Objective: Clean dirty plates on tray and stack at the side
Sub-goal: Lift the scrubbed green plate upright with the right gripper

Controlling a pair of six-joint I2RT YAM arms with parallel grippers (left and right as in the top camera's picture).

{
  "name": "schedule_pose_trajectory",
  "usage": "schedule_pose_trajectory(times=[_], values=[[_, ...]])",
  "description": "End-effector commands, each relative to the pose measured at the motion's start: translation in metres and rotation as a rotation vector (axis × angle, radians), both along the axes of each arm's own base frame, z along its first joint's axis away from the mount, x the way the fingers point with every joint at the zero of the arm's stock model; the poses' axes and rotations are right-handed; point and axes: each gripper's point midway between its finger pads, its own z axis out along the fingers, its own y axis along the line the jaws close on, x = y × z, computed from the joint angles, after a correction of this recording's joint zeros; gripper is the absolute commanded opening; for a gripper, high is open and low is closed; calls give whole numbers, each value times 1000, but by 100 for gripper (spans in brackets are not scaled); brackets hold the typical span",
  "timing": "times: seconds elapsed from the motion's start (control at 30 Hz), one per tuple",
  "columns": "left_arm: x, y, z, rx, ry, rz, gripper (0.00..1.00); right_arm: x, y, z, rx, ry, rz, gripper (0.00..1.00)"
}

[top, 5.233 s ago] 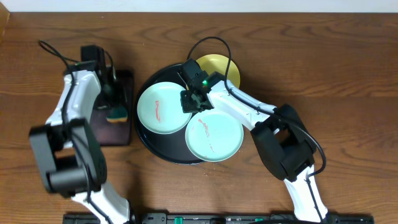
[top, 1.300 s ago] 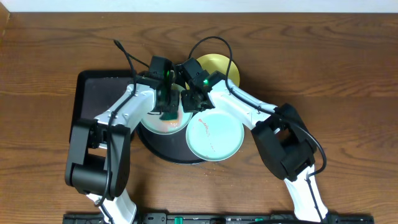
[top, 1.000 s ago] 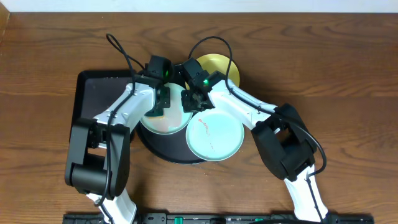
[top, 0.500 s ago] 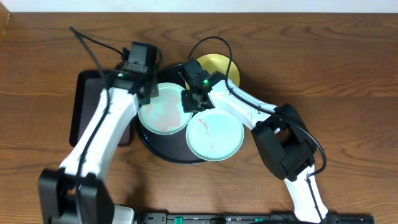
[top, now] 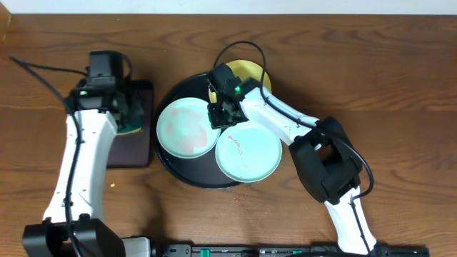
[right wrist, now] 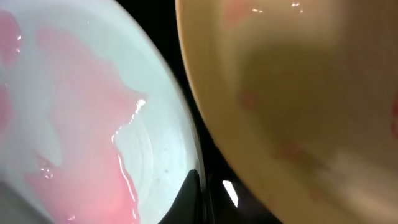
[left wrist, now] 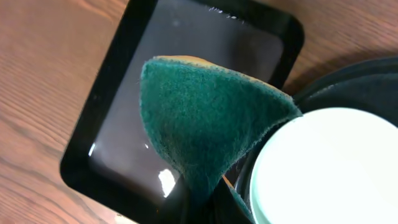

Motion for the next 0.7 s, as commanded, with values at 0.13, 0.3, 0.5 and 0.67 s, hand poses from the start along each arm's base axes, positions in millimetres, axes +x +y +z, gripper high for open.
schedule_pose_trajectory(times=[0.13, 0.3, 0.5, 0.67], values=[[-3, 17, 4, -163, -39, 69, 7, 7, 23, 76, 85, -68, 225, 1], [-3, 21, 4, -159, -41, 75, 8, 18, 17, 101, -3, -159, 226, 1], [-2, 21, 4, -158, -45, 74, 8, 26, -6, 110, -205, -256, 192, 1], [-3, 21, 2, -158, -41, 74, 7, 32, -23, 143, -362, -412, 123, 1]])
